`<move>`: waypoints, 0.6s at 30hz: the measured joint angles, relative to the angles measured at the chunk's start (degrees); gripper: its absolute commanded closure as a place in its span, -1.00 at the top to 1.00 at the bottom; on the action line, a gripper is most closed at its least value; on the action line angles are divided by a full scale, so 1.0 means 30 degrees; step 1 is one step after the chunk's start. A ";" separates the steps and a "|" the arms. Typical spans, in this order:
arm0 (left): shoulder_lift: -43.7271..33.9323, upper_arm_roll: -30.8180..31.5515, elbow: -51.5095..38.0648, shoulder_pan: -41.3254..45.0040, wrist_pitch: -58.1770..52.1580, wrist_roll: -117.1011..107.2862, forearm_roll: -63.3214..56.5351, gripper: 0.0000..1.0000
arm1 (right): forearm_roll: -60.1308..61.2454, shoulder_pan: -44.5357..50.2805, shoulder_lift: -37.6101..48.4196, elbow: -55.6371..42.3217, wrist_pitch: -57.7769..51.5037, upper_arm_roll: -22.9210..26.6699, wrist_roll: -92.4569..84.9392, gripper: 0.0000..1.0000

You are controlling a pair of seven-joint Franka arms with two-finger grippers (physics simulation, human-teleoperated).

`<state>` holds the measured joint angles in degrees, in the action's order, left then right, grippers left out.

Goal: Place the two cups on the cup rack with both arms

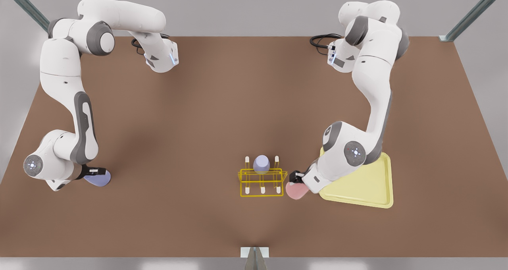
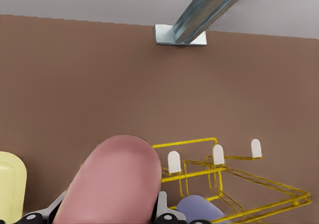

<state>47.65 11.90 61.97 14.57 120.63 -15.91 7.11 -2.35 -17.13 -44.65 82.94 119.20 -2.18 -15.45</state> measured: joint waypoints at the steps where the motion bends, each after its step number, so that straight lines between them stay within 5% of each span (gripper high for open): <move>1: 0.0441 -0.0022 -0.0621 0.0295 0.0069 -0.0551 0.0020 0.63 | 0.0024 0.0000 0.0036 -0.0060 -0.0010 -0.0192 -0.0002 0.67; 10: 0.1148 -0.0069 -0.1239 0.1306 0.0248 -0.4650 -0.0259 0.64 | 0.1012 0.0210 0.0244 -0.0741 -0.0230 -0.2206 -0.0043 0.67; 12: 0.1221 -0.0068 -0.1168 0.1460 0.0252 -0.5324 -0.0336 0.73 | 0.1072 0.0056 0.0324 -0.0808 -0.0306 -0.2952 -0.0070 0.67; 13: 0.1264 -0.0071 -0.1159 0.1504 0.0257 -0.5641 -0.0363 1.00 | 0.1125 0.0013 0.0339 -0.0907 -0.0332 -0.3316 -0.0080 0.67; 18: 0.1286 -0.0098 -0.1130 0.1629 0.0447 -0.6514 0.0189 1.00 | 0.2449 0.0954 0.0339 -0.1309 -0.0338 -0.4222 -0.0076 0.67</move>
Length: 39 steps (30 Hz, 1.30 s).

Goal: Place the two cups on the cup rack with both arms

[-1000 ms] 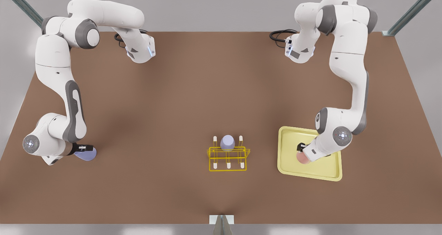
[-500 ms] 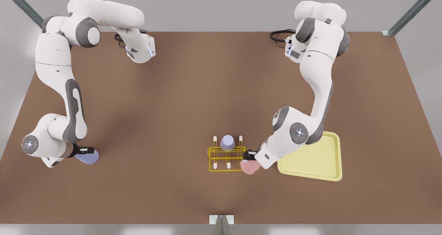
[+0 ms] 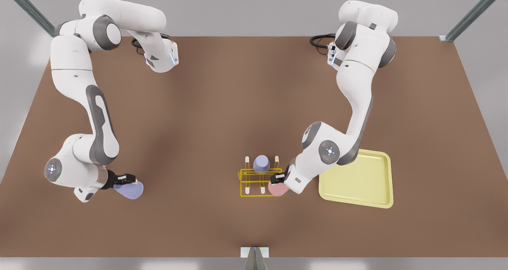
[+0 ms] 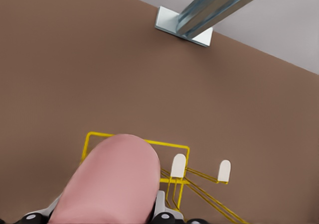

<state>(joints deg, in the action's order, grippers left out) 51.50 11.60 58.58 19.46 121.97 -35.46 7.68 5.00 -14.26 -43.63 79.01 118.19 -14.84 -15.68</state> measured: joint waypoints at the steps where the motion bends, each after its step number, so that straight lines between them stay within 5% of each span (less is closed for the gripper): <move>1: -0.0020 -0.0006 0.0014 0.0015 0.0024 -0.0106 0.0076 1.00 | 0.0506 0.0434 -0.0030 -0.0154 0.0019 -0.0027 0.0006 0.67; 18: -0.0333 0.0091 -0.0062 0.0252 -0.2195 -0.2633 -0.1213 1.00 | 0.5008 0.5918 -0.1287 -0.3200 0.1895 -0.0055 0.0087 0.67; 24: -0.4161 -0.0024 -0.0194 -0.0302 -0.5314 -0.3819 -0.2045 1.00 | 0.5380 0.7569 -0.2284 -0.4545 0.3083 -0.0174 0.0099 0.67; 29: -0.6750 -0.0097 -0.1575 -0.3972 -1.1013 -0.3724 -0.2471 1.00 | 0.5503 0.8595 -0.2977 -0.5628 0.3823 -0.0564 0.0099 0.67; 34: -1.3021 -0.2142 0.7812 -0.3907 -1.2343 -0.1105 -0.3360 1.00 | 0.5598 0.8900 -0.3169 -0.6075 0.4225 -0.1402 0.0090 0.67; 39: -1.3049 -0.1762 0.8812 -0.3581 -1.3100 0.1423 -0.3283 1.00 | 0.5633 0.8916 -0.3396 -0.6062 0.4503 -0.1939 0.0082 0.67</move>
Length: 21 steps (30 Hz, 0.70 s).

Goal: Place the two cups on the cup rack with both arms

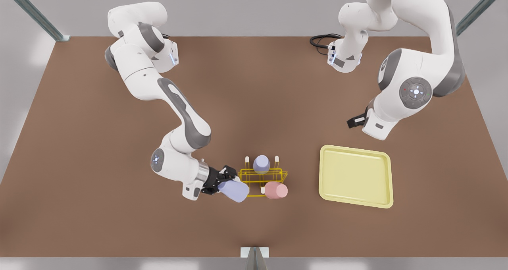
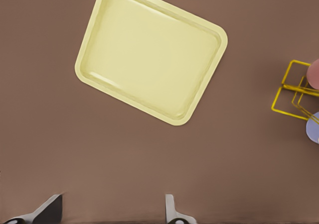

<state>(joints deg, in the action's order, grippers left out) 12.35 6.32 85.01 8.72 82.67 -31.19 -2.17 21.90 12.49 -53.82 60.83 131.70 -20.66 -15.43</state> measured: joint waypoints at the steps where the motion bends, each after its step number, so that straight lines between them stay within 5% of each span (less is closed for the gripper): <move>1: 0.0060 0.0014 0.0015 -0.0025 -0.0195 0.0429 0.0100 1.00 | 0.0003 0.0001 -0.0021 0.0004 0.0031 -0.0038 -0.0001 0.67; 14: 0.0332 0.0055 -0.0029 -0.0357 -0.2226 0.4442 0.1271 1.00 | -0.0031 0.0117 -0.0659 -0.0037 0.0248 -0.0778 -0.0117 0.67; 15: 0.0344 0.0056 -0.0037 -0.0357 -0.2283 0.4646 0.1278 1.00 | -0.0043 0.0116 -0.0721 -0.0043 0.0269 -0.0802 -0.0123 1.00; 21: 0.0348 0.0057 -0.0033 -0.0247 -0.2535 0.5654 0.1240 1.00 | -0.0093 0.0259 -0.0859 -0.0094 0.0474 -0.0918 -0.0127 1.00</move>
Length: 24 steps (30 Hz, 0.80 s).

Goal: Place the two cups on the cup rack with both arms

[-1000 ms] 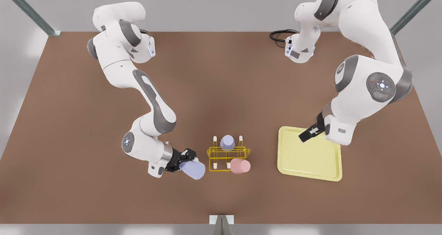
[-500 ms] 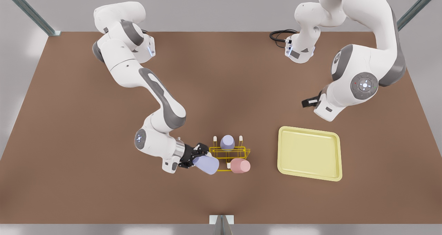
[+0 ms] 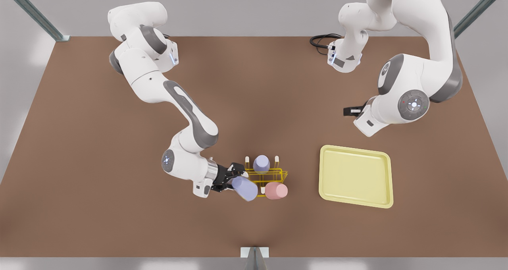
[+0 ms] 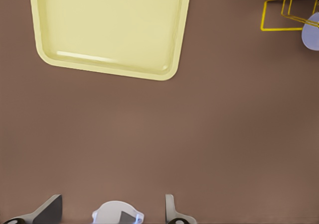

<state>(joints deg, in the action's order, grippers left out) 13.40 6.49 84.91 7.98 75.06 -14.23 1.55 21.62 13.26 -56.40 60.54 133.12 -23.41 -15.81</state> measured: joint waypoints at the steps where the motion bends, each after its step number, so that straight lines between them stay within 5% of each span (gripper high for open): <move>1: 0.0004 0.0000 0.0002 0.0010 -0.0025 0.0138 -0.0009 1.00 | -0.0002 0.0047 -0.0006 -0.0007 0.0049 0.0009 0.0001 1.00; 8: -0.0008 0.0000 -0.0025 -0.0009 -0.0069 0.0919 -0.0100 1.00 | -0.0011 -0.0554 0.2006 0.0169 -0.0766 0.0201 0.0069 1.00; 13: -0.0019 0.0071 -0.0122 0.0058 0.0012 0.1322 -0.0611 1.00 | -0.4698 -0.3462 0.4721 0.1186 -0.8650 0.5663 0.0797 1.00; 15: -0.0032 0.0084 -0.0184 0.0073 0.0021 0.1453 -0.0754 1.00 | -0.7857 -0.4495 0.5587 0.0650 -1.1989 0.6644 0.0906 1.00; 20: -0.0050 0.0112 -0.0217 0.0091 0.0015 0.1723 -0.0911 1.00 | -1.0104 -0.5824 1.2604 0.3101 -1.6988 0.6722 0.1215 1.00; 24: -0.0025 0.0116 -0.0212 0.0076 0.0035 0.1892 -0.0956 1.00 | -1.0165 -0.5933 1.4972 0.5372 -1.8738 0.6963 0.1531 1.00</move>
<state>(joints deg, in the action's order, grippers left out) 13.32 6.84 84.28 8.20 75.17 -8.55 -1.32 -8.88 -4.54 -11.48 76.66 76.90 -2.52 -11.22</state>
